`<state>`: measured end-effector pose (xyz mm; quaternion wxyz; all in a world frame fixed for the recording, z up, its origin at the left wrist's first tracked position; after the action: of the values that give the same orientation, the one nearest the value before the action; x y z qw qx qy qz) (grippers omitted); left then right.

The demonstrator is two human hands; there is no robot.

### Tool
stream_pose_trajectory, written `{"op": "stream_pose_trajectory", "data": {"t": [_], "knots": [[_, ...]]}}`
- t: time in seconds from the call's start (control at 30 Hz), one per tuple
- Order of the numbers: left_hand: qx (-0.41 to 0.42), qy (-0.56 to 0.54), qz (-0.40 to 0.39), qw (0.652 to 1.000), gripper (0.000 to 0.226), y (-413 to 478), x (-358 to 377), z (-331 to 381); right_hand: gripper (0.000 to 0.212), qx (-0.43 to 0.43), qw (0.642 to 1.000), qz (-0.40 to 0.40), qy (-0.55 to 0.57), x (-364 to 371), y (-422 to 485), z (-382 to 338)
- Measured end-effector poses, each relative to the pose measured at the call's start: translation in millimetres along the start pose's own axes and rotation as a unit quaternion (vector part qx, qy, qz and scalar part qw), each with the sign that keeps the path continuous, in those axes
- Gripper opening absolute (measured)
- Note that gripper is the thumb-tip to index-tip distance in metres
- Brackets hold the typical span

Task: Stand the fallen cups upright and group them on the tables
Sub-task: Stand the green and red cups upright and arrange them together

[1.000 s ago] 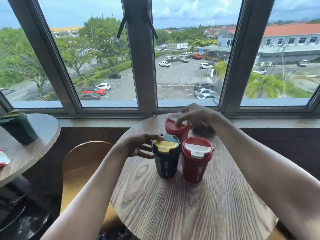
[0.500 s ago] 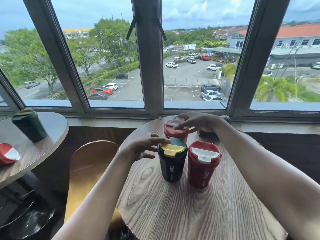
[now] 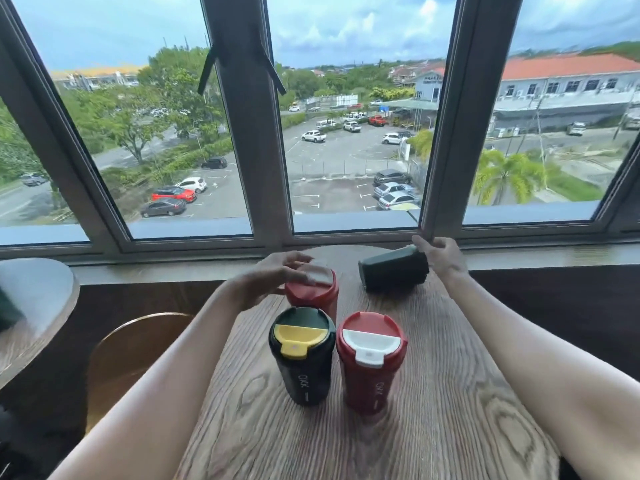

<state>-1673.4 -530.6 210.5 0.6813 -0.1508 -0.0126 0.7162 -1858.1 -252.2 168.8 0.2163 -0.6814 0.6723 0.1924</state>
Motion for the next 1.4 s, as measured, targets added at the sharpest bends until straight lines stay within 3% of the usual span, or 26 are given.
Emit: {"op": "stream_pose_trajectory", "data": {"t": [0.1,0.17,0.3,0.4,0.5,0.57,0.7,0.8,0.9,1.03,1.17,1.4], "knots": [[-0.010,-0.024,-0.009,1.000,0.081,6,0,-11,0.109,0.094,0.992,-0.081,-0.022,20,18,23],[-0.010,-0.042,-0.009,0.999,0.079,8,0,-13,0.115,0.131,0.987,-0.092,-0.031,29,24,25],[-0.013,-0.055,-0.010,0.998,0.074,10,0,-16,0.106,0.143,0.982,-0.092,-0.078,39,33,13],[-0.015,-0.070,-0.006,0.997,0.072,13,-1,-20,0.112,0.157,0.978,-0.119,-0.069,51,46,13],[-0.016,-0.077,-0.008,0.997,0.072,14,-3,-23,0.093,0.176,0.980,-0.094,0.023,55,41,15],[-0.017,-0.081,-0.007,0.997,0.075,15,-4,-24,0.092,0.187,0.975,-0.075,0.099,55,33,14],[-0.015,-0.090,-0.006,0.996,0.073,14,-4,-24,0.083,0.091,0.987,-0.055,0.123,47,11,3],[-0.020,-0.096,-0.006,0.995,0.073,13,-2,-23,0.077,-0.056,0.996,-0.048,0.058,38,-15,-14],[-0.021,-0.099,-0.011,0.995,0.069,12,1,-22,0.074,-0.183,0.981,-0.031,-0.056,36,-45,-32],[-0.018,-0.098,-0.005,0.995,0.075,8,1,-20,0.077,-0.274,0.946,-0.039,-0.168,41,-75,-48],[-0.014,-0.097,-0.005,0.995,0.083,5,3,-18,0.080,-0.310,0.923,-0.057,-0.221,47,-89,-57],[-0.011,-0.096,-0.002,0.995,0.084,7,2,-20,0.088,-0.264,0.890,-0.133,-0.346,38,-95,-64]]}}
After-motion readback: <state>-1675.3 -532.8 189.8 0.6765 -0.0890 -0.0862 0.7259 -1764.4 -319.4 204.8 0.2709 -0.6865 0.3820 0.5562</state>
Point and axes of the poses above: each hand's wrist, its own y-axis towards the middle knuckle, its own x-axis out of the palm, z = x × y, the point moved 4 cm from there along y, towards the middle knuckle, and after that the axes turned 10 degrees about -y, right-handed, at the moved point
